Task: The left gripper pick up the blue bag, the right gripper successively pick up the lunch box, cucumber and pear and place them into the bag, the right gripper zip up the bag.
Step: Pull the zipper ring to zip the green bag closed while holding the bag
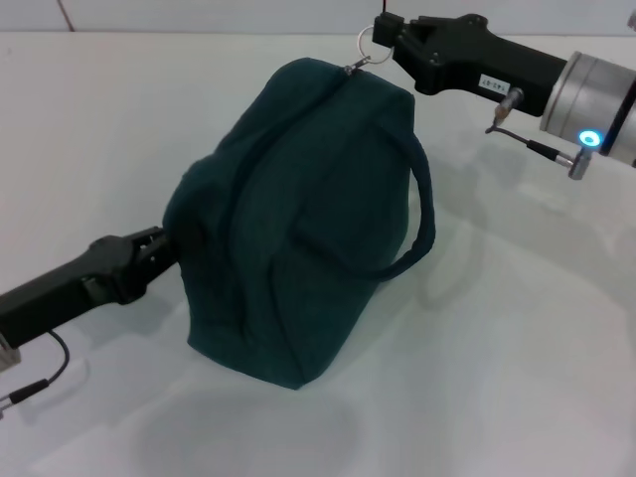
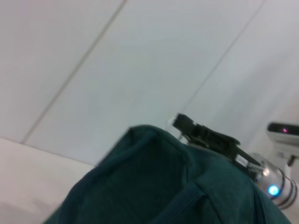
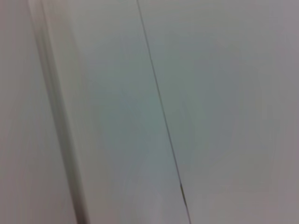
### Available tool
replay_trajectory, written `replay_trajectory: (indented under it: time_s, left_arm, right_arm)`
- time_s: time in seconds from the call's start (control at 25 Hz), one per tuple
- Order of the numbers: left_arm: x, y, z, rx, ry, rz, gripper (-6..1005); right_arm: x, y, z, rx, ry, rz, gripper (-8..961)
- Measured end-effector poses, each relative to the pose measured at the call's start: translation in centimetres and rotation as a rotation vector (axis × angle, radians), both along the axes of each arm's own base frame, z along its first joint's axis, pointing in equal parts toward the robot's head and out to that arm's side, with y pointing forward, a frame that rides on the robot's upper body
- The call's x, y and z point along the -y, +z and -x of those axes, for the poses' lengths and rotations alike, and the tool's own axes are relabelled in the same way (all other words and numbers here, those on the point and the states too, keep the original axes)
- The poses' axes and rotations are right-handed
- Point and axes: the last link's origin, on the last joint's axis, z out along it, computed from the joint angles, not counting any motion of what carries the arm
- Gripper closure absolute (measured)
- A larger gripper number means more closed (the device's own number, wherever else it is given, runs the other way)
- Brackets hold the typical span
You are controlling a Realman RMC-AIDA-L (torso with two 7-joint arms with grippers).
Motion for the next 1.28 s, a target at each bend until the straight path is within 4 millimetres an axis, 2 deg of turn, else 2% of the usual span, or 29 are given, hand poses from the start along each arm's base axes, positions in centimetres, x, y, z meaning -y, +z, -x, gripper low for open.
replay_trajectory:
  time_s: [0.48,0.64,0.96,1.08,1.28]
  left_arm:
    - [-1.1,1.1,-0.3,0.001,0.001,-0.078,846]
    - [-0.9,1.3,-0.6,0.026,-0.019,-0.077,761]
    - [-1.2,4.5,-1.5,0.18,-0.043,-0.268,578]
    - [-1.9,5.7,-1.9,0.214,-0.05,-0.331,473]
    - [-4.5,7.5,-3.1,0.265,-0.069,-0.388,271]
  right_arm:
    - [0.6,0.3,-0.9,-0.012,-0.011,0.0,945]
    - [0.8,0.5,-1.1,-0.02,-0.006,0.001,945]
    - [1.0,0.8,-1.2,-0.036,0.004,0.004,945]
    - [1.1,0.9,-1.4,-0.043,0.003,0.002,945]
    - [1.4,1.2,-1.6,-0.059,0.009,0.002,945]
